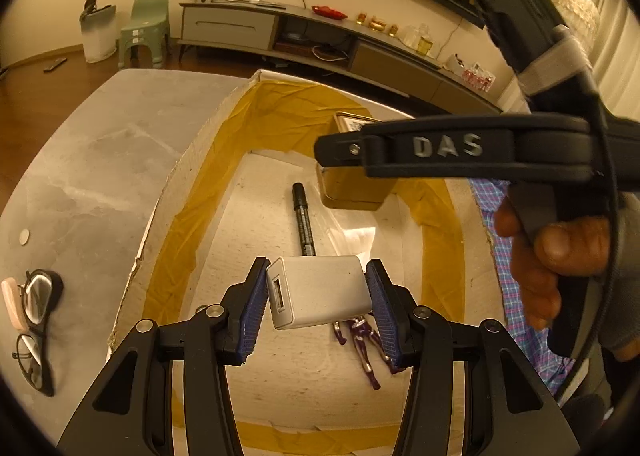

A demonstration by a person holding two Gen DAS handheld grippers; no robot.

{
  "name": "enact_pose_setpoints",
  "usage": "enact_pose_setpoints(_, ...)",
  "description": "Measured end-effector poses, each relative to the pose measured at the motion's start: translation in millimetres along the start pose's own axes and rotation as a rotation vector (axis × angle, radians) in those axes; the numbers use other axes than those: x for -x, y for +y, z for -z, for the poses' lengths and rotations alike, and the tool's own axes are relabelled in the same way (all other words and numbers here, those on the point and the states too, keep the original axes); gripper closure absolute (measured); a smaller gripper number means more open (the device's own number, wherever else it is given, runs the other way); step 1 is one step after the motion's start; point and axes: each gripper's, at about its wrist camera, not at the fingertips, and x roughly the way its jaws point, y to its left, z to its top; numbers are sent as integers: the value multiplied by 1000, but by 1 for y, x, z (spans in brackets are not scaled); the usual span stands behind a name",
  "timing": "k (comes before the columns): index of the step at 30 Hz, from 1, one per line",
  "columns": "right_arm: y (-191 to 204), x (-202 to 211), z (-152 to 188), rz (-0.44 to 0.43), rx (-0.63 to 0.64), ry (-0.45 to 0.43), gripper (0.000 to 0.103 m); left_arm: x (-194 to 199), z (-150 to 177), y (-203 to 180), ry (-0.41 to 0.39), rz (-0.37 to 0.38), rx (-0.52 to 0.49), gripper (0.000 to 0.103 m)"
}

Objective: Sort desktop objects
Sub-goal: 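Lower the charger and tin into the cardboard box and open both tools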

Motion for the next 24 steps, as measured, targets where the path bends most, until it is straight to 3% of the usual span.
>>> enact_pose_setpoints(11,8,-43,-20,13,65,66,40,-2,3,4,25,12,4,52)
enact_pose_setpoints(24,24,-79,-36,5,127,123,40,-16,1,17,107,38,46,52)
